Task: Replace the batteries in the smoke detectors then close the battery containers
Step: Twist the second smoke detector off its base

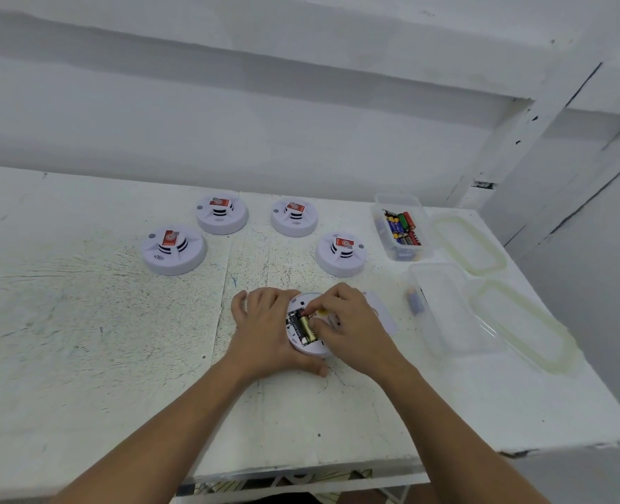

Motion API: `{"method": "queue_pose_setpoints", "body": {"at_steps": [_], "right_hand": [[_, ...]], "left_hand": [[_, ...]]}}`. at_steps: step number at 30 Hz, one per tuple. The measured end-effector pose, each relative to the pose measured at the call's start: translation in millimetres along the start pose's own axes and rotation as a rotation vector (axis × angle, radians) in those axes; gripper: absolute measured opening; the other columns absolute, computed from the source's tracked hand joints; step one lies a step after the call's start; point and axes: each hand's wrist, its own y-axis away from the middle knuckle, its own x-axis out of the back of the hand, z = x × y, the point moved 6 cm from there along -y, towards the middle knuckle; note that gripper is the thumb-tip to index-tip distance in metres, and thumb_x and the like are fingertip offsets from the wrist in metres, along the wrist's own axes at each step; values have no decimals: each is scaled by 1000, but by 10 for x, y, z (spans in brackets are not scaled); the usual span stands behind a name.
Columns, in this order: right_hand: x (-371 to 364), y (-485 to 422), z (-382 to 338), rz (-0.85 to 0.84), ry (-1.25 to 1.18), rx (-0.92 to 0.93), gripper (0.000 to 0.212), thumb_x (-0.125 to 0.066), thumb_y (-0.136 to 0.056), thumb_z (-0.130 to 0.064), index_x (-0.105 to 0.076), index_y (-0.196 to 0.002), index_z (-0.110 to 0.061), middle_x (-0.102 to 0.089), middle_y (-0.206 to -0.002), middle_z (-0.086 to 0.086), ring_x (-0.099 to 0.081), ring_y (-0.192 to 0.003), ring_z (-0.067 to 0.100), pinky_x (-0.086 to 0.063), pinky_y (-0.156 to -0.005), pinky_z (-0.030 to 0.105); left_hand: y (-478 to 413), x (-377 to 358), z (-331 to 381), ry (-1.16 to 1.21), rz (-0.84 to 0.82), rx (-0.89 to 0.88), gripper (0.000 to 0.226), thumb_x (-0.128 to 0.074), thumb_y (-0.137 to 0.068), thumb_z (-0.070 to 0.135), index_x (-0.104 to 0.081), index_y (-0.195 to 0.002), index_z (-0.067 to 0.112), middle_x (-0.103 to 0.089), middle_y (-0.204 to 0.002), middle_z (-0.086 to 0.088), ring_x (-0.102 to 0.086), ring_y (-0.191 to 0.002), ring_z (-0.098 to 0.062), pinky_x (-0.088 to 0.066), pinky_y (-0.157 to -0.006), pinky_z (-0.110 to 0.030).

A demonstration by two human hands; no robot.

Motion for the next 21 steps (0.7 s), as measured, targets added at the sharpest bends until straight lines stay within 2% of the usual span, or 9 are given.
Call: {"method": "queue_pose_setpoints", "body": {"at_steps": [4,8,13,17,21], "right_hand": [[-11,-19,-47,-65,73,27,20,-56,-90,-23,-63,-109,-25,-47,-101,-4,-40,-99,11,-28,-75,12],[-27,-67,-118,-103,186,79,22,-53,-90,-20,-60,-110,-22,-47,-101,-3,-43,-95,14,-29,-76,20],[-70,-135,-179,-115,232,118,20,-53,-85,-19,-58,-105,-20,-46,-92,-5,-45,-88,16,-30,-64,20],[-114,-182,-195,-141,234,134,13,-52,-84,-20,-52,-96,-17,-46,-85,-6,-43,-83,15,-30,-64,24],[-150,-210,-225,-150,287,167,11,-51,-83,-19,-49,-93,-14,-48,-82,-4,-41,-78,15,-31,-62,26]], "left_hand": [[-11,-9,-26,107,-93,-53,125,-55,-34,91,-28,-141,33,-36,-120,19,-24,-125,-5,0,-111,-35],[2,19,-44,172,-73,-86,110,-62,-42,84,-34,-137,36,-42,-120,23,-29,-121,-2,-6,-110,-36],[13,49,-14,206,-50,-102,105,-67,-42,80,-38,-134,37,-43,-116,29,-27,-121,2,-9,-110,-40],[7,70,-9,220,-50,-81,91,-69,-42,78,-45,-122,41,-42,-112,37,-24,-126,6,-2,-111,-39],[12,86,7,192,-28,-90,83,-66,-45,80,-47,-117,41,-43,-110,40,-29,-123,11,1,-108,-38]]}}
